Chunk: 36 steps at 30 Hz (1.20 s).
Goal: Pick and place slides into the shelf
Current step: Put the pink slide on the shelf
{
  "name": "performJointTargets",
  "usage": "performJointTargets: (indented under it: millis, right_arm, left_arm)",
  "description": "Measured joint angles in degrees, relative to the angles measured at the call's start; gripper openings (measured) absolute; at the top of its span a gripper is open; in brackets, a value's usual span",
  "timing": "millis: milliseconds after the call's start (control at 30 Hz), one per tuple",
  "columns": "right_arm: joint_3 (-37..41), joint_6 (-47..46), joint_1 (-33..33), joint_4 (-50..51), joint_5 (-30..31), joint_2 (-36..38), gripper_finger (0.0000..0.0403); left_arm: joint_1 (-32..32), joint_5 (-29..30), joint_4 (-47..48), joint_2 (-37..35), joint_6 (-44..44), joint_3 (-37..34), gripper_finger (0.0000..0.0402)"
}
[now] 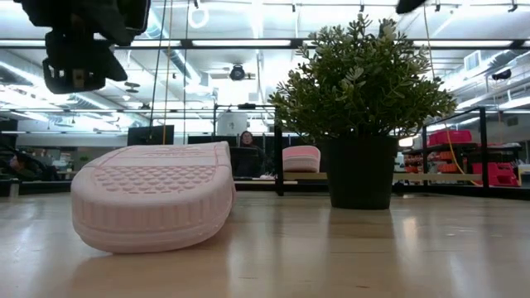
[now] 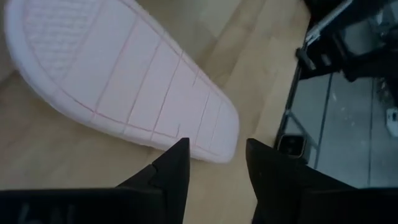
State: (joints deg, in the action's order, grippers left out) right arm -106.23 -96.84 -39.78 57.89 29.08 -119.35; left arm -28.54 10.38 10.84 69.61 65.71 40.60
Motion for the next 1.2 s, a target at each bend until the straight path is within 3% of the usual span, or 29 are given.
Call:
performJointTargets:
  millis: [267,467,900,1200]
  right_arm:
    - [14.0,-24.63,-1.63,-24.76,19.82,-0.02,0.0284]
    - [22.16,-28.18,0.2,-33.0,19.88,-0.15,0.0284]
    - [22.4,-16.22,5.11,-39.33,18.35,-1.51,0.0284]
    - [22.4,-13.29,6.38,-41.52,16.34,-3.24,0.0284]
  left_arm:
    - [-3.52,-0.6,-1.07,2.49,-3.72,0.0,0.0161]
    - [-3.22,0.14,-1.23,2.49,-5.88,0.0,0.0156]
    - [-2.79,0.32,-1.16,2.44,-7.56,0.02,0.0156]
    - [-2.74,0.53,-1.37,2.42,-7.45,0.02,0.0162]
